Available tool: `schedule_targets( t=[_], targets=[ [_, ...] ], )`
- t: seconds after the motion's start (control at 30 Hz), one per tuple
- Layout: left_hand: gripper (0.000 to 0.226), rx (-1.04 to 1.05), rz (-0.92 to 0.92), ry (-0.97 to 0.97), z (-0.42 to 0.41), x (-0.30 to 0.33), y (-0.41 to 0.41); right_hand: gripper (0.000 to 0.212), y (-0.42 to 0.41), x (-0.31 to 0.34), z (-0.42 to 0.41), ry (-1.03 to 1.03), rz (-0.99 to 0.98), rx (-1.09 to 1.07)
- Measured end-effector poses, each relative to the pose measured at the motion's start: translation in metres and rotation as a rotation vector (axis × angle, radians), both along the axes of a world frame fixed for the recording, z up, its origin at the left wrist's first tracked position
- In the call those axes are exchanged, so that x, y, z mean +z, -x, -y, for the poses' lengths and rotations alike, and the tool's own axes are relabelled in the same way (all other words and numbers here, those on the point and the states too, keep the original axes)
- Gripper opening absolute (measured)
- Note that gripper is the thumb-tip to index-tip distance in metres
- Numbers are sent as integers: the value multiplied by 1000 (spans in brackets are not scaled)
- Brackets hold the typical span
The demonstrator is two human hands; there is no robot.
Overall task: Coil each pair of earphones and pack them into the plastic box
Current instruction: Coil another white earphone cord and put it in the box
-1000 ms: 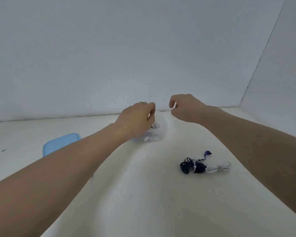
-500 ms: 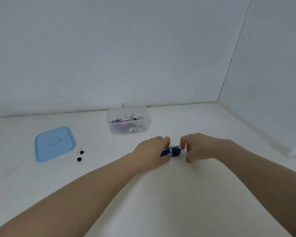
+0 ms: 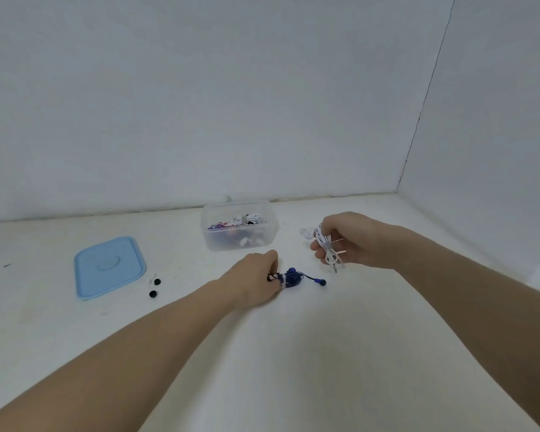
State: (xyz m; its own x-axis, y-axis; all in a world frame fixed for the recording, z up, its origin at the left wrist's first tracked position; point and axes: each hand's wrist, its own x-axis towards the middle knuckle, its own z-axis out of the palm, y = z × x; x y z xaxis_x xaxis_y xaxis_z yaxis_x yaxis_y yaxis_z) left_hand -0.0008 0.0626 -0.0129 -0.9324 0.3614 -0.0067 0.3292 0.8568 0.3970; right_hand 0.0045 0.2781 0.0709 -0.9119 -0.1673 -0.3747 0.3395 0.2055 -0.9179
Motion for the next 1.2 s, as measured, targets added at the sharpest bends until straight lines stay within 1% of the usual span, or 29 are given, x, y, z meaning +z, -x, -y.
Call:
schedule_targets(
  t=[0.1,0.13,0.2,0.23,0.27,0.33,0.43,0.53,0.63,0.7,0.77,0.8,0.87,0.9,0.97,1.07,1.2],
  targets=[
    [11,84,139,-248,0,-2,-1,24,3,5,22,139,20,-7],
    [9,99,188,-310,-3,-1,-3,22,2,5,27,160,17,-3],
    [16,110,218,-382,4,-1,-2,11,5,2,43,137,-6,46],
    [19,116,218,-414,10,0,-2,10,6,-1,51,102,-22,70],
    [19,126,206,-453,18,2,-1,13,9,-4,59,59,-42,80],
    [20,160,174,-534,37,4,1,14,11,-12,76,0,-74,67],
    [28,207,85,-596,70,9,0,13,11,-26,102,-15,-109,79],
    [36,294,-48,-573,110,8,0,10,11,-41,126,-14,-127,100],
    [35,430,-132,-552,153,-2,3,7,16,-59,149,47,-109,113],
    [31,493,-146,-470,180,-10,5,16,21,-70,165,50,-98,118],
    [22,469,-130,-331,202,-17,5,26,24,-79,179,-5,-115,120],
    [18,430,-125,-257,210,-20,4,28,26,-83,183,-39,-130,122],
    [11,335,-141,-125,225,-24,2,22,30,-92,191,-85,-179,140],
    [12,289,-155,-78,231,-25,2,19,33,-97,196,-96,-214,151],
    [17,219,-166,-31,237,-27,2,18,36,-104,201,-95,-271,150],
    [20,174,-155,-2,236,-25,4,14,36,-104,200,-95,-328,136],
    [11,156,-200,24,233,-23,8,12,34,-101,196,-30,-309,94]
  ],
)
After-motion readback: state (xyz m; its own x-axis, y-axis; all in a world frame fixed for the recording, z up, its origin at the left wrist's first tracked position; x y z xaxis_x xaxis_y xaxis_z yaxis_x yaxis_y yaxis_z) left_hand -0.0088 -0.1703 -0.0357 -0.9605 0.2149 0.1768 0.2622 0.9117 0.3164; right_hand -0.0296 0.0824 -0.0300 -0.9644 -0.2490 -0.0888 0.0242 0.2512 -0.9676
